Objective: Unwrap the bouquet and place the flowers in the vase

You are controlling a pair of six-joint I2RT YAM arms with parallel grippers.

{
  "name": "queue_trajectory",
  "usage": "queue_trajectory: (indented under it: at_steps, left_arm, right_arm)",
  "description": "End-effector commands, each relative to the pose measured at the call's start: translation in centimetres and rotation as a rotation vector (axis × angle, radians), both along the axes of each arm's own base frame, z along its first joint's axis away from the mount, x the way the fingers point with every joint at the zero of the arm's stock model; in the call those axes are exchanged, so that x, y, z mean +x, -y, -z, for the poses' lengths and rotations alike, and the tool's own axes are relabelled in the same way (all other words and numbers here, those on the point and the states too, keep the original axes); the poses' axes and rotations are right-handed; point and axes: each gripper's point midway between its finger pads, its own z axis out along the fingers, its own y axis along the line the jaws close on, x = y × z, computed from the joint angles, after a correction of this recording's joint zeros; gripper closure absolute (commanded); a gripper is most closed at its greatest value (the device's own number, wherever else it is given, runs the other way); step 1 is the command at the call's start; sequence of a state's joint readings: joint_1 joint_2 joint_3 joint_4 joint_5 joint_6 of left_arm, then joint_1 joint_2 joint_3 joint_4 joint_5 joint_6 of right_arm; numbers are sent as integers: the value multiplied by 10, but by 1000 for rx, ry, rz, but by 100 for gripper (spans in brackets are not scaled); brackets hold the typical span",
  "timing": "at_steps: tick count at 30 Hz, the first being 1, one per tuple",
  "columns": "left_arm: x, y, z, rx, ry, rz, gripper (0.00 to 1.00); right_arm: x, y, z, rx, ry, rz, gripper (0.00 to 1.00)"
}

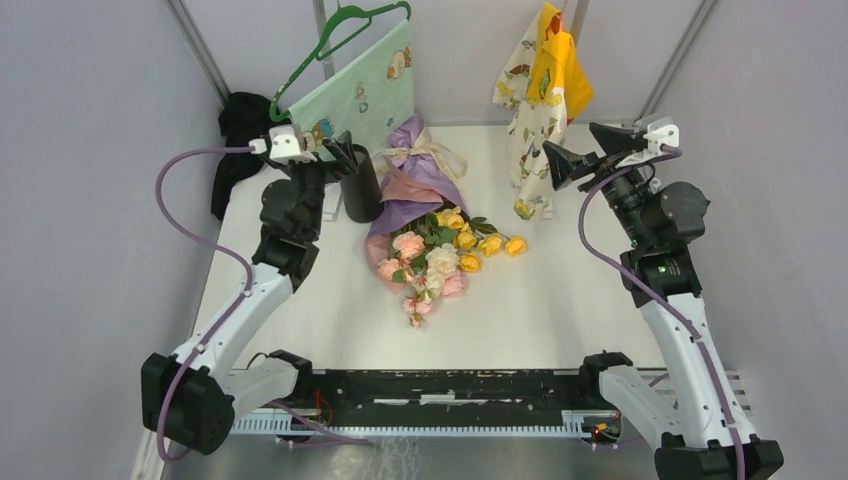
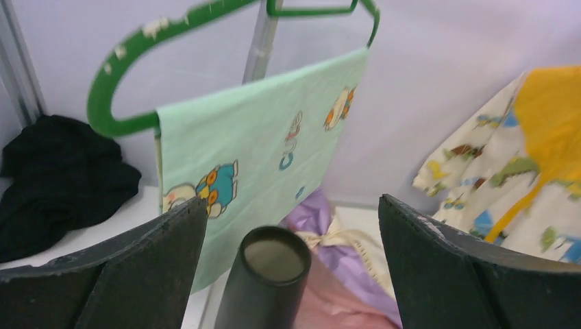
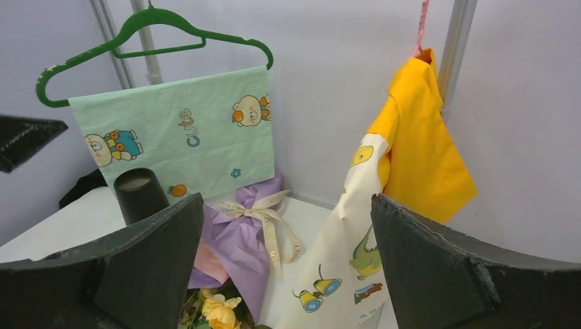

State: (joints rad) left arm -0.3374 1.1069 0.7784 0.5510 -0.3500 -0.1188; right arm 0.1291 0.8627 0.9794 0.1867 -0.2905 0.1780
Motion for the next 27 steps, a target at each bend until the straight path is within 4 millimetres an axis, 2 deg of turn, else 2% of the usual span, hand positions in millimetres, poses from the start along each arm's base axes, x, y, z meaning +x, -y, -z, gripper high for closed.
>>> queue_trajectory:
  at_steps: [1,3,4,5,6,8,9,10,12,13,14,17,19,21,24,26,27]
  left_arm:
    - [-11,17,-31,-99,-30,103,0]
    - [-16,34,-59,-133,17,205,0]
    - [-18,35,-75,-217,55,215,0]
    - [-20,32,-94,-373,83,206,0]
    - [-21,32,-101,-470,70,208,0]
    - [-31,50,-132,-463,121,319,0]
    - [-34,57,-146,-460,138,356,0]
    - [-35,61,-156,-489,135,371,0]
    - [-35,63,-174,-535,115,385,0]
    - [-38,66,-184,-554,106,403,0]
    - [-41,68,-191,-566,91,418,0]
    - [-49,66,-210,-495,85,418,0]
    - [-47,62,-217,-470,101,395,0]
    - [-42,67,-217,-428,116,408,0]
    - [-24,77,-197,-413,85,412,0]
    - [-10,81,-181,-352,30,391,0]
    - [0,80,-167,-342,-24,357,0]
  right_arm:
    - [-23,-10,-32,44,111,-79,2]
    - [-33,-7,-47,64,173,-70,2]
    - [-38,-7,-55,79,205,-78,2]
    - [-42,-10,-63,72,238,-101,2]
    - [-45,-16,-74,74,261,-138,2]
    - [-45,-35,-101,85,240,-260,2]
    - [-37,-47,-118,97,197,-329,2]
    - [-20,-61,-122,97,120,-391,2]
    - [-1,-89,-148,66,73,-455,2]
    - [15,-105,-144,44,35,-438,2]
    - [19,-120,-153,11,49,-430,2]
    - [42,-165,-150,-64,9,-455,2]
    - [55,-192,-128,-130,-43,-471,2]
    - [68,-207,-87,-228,-113,-409,2]
    - [90,-195,-14,-396,-208,-205,2]
    - [103,-177,21,-456,-270,-84,2]
    - [108,-167,36,-492,-302,-19,2]
